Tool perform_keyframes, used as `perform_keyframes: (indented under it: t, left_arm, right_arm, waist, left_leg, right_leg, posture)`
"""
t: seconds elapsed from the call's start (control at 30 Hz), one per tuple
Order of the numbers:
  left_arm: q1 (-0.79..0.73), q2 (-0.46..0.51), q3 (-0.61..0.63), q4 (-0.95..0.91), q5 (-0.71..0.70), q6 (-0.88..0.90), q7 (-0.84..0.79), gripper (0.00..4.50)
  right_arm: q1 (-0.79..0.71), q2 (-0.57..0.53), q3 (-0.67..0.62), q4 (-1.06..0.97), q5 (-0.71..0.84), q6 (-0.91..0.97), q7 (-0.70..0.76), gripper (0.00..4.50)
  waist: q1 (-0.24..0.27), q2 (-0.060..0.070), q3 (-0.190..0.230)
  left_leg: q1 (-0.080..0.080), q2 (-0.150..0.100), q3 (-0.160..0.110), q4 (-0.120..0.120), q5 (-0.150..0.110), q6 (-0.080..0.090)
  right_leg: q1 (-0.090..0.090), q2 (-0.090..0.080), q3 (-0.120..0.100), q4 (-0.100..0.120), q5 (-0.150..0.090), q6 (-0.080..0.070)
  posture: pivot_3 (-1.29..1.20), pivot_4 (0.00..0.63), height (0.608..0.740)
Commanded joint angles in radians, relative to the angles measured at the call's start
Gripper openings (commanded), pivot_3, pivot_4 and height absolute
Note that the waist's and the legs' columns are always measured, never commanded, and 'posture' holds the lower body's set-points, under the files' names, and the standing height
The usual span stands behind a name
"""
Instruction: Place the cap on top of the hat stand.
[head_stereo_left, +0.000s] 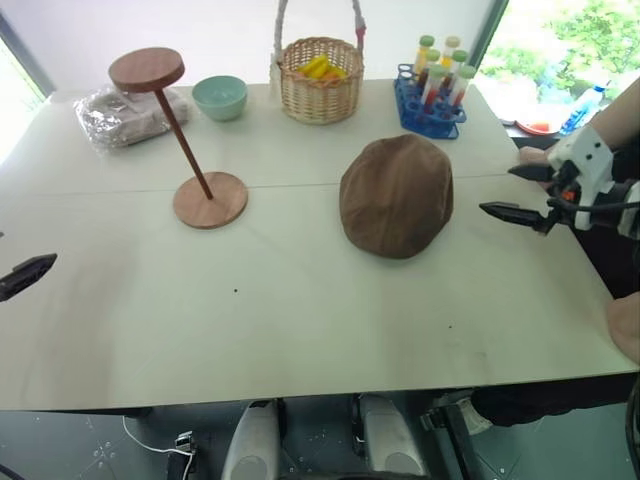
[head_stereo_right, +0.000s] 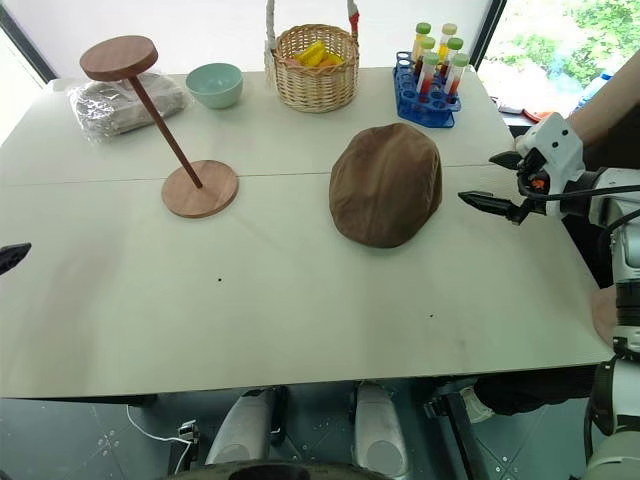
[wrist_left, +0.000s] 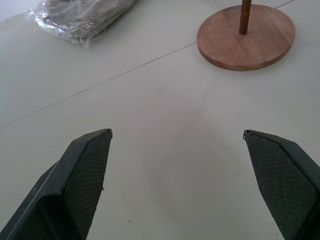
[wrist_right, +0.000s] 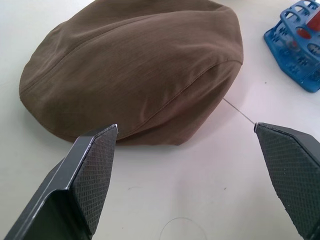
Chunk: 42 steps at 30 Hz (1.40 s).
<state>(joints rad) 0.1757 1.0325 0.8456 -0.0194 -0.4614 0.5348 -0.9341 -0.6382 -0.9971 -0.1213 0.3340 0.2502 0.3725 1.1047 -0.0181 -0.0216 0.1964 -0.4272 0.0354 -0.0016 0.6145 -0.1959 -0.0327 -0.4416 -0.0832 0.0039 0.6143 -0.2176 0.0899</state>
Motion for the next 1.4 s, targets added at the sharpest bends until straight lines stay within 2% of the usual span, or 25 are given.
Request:
perform_keyframes:
  t: [0.03, 0.57, 0.7, 0.83, 1.0, 1.17, 1.4]
  left_arm:
    - [0.001, 0.001, 0.033, -0.012, 0.008, -0.024, -0.002, 4.40]
    - [-0.100, 0.029, -0.002, 0.017, -0.052, 0.031, -0.047, 4.40]
    - [-0.152, 0.091, -0.026, -0.104, -0.212, 0.183, -0.158, 4.40]
    - [-0.219, 0.159, -0.069, -0.191, -0.361, 0.313, -0.235, 4.40]
    - [-0.302, 0.212, -0.200, -0.241, -0.418, 0.321, -0.310, 4.40]
    - [-0.462, 0.195, -0.404, -0.259, -0.439, 0.303, -0.335, 4.40]
    - [-0.665, 0.120, -0.618, -0.183, -0.369, 0.260, -0.350, 4.40]
  right_arm:
    - [-0.022, -0.004, -0.020, 0.004, 0.000, -0.031, -0.003, 4.47]
    - [-0.002, -0.026, -0.030, -0.003, -0.012, -0.058, -0.015, 4.47]
    - [-0.021, -0.047, -0.010, -0.072, -0.027, -0.041, -0.011, 4.47]
    - [0.000, -0.052, -0.008, -0.245, -0.030, 0.034, -0.037, 4.47]
    - [0.041, -0.011, 0.020, -0.548, -0.027, 0.260, -0.159, 4.47]
    - [0.149, 0.040, 0.109, -0.871, -0.047, 0.403, -0.270, 4.47]
    - [0.273, 0.112, 0.295, -0.999, -0.182, 0.432, -0.432, 4.47]
  waist:
    - [-0.001, 0.000, 0.000]
    - [-0.001, 0.000, 0.000]
    - [0.001, 0.000, 0.000]
    - [0.000, 0.001, 0.000]
    - [-0.003, 0.001, 0.000]
    - [0.006, 0.000, 0.000]
    - [0.006, -0.001, -0.001]
  left_leg:
    - [0.000, 0.000, 0.000, 0.000, 0.000, 0.000]
    - [0.000, 0.000, 0.000, 0.001, 0.000, 0.000]
    - [0.000, 0.000, 0.000, 0.001, 0.000, 0.000]
    - [0.000, 0.000, 0.000, 0.002, 0.000, 0.000]
    - [0.001, 0.001, 0.000, 0.001, 0.000, 0.000]
    - [0.001, 0.001, -0.001, 0.002, 0.000, 0.000]
    - [0.000, 0.000, -0.001, 0.010, 0.000, 0.000]
  right_leg:
    - [0.000, 0.000, 0.000, 0.000, 0.000, 0.000]
    - [0.001, 0.001, 0.000, 0.001, 0.000, 0.000]
    - [0.001, 0.001, 0.000, 0.001, 0.000, 0.000]
    - [0.001, 0.001, 0.000, 0.002, 0.000, 0.000]
    - [0.000, 0.002, 0.000, 0.004, 0.000, 0.000]
    - [0.001, 0.002, 0.000, 0.005, 0.000, 0.000]
    - [0.004, 0.002, 0.000, 0.005, 0.000, 0.000]
  posture:
    - [0.00, 0.150, 0.740]
    - [0.00, 0.150, 0.740]
    - [0.00, 0.150, 0.740]
    - [0.00, 0.150, 0.740]
    - [0.00, 0.150, 0.740]
    - [0.00, 0.150, 0.740]
    - [0.00, 0.150, 0.740]
